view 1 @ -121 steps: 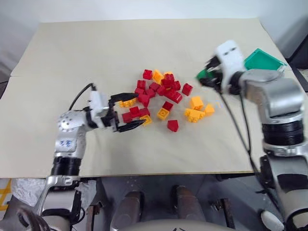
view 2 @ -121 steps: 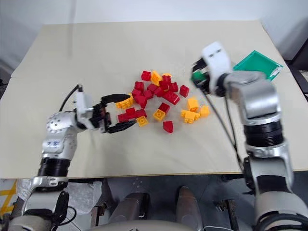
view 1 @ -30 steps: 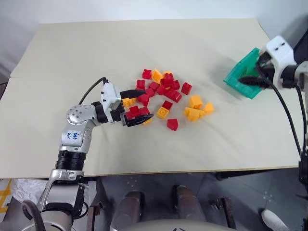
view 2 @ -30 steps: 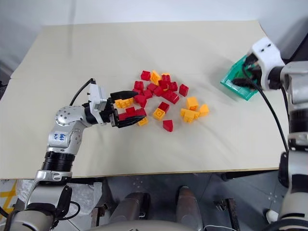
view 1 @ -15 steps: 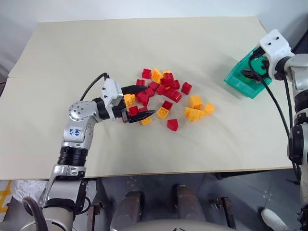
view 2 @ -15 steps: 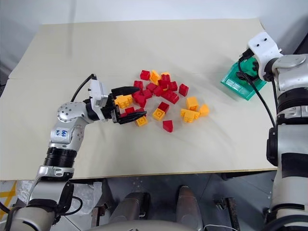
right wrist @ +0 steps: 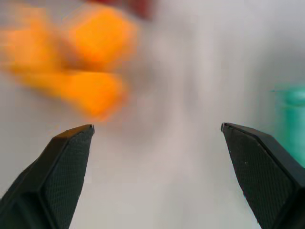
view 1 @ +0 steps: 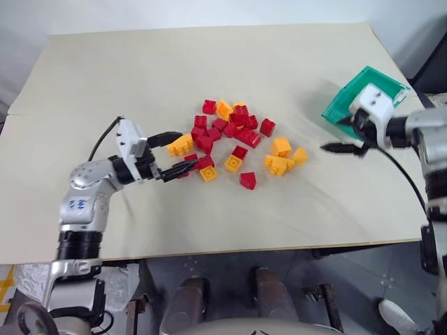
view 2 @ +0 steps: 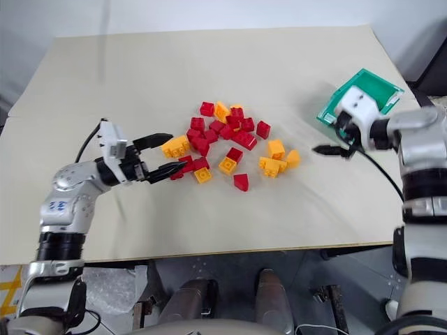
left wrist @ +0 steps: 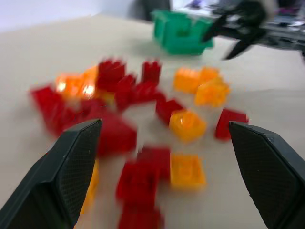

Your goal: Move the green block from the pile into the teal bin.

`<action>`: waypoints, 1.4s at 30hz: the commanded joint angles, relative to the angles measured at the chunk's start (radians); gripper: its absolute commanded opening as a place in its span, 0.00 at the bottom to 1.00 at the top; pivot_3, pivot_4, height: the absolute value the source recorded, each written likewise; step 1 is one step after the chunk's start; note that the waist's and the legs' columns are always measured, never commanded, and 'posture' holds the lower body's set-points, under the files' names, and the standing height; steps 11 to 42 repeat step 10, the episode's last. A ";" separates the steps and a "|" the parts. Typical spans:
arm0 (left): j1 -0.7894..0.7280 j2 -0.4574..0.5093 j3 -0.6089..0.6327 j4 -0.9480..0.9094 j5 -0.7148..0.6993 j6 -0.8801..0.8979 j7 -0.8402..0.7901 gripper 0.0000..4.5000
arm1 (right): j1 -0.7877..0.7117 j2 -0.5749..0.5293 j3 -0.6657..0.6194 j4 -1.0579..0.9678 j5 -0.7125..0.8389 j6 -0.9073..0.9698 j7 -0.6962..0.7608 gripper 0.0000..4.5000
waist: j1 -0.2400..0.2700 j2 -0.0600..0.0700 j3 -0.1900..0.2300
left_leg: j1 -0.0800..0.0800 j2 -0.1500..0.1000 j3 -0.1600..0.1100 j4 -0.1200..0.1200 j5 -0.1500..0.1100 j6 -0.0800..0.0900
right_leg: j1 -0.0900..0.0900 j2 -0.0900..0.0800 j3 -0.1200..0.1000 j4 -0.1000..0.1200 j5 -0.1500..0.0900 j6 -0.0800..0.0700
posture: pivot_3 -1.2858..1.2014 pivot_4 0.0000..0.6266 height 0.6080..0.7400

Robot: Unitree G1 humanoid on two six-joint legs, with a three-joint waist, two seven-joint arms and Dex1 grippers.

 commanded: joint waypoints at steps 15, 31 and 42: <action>0.360 0.102 0.258 -0.150 -0.087 -0.082 -0.025 1.00 | 0.148 0.038 -0.123 -0.008 0.181 -0.150 0.091 0.99 | 0.002 0.000 0.000 | 0.006 0.002 0.001 0.002 -0.001 0.000 | 0.006 0.000 0.001 -0.002 0.000 -0.001 | 0.52 0.24 1.00; 0.360 0.102 0.258 -0.150 -0.087 -0.082 -0.025 1.00 | 0.148 0.038 -0.123 -0.008 0.181 -0.150 0.091 0.99 | 0.002 0.000 0.000 | 0.006 0.002 0.001 0.002 -0.001 0.000 | 0.006 0.000 0.001 -0.002 0.000 -0.001 | 0.52 0.24 1.00; 0.360 0.102 0.258 -0.150 -0.087 -0.082 -0.025 1.00 | 0.148 0.038 -0.123 -0.008 0.181 -0.150 0.091 0.99 | 0.002 0.000 0.000 | 0.006 0.002 0.001 0.002 -0.001 0.000 | 0.006 0.000 0.001 -0.002 0.000 -0.001 | 0.52 0.24 1.00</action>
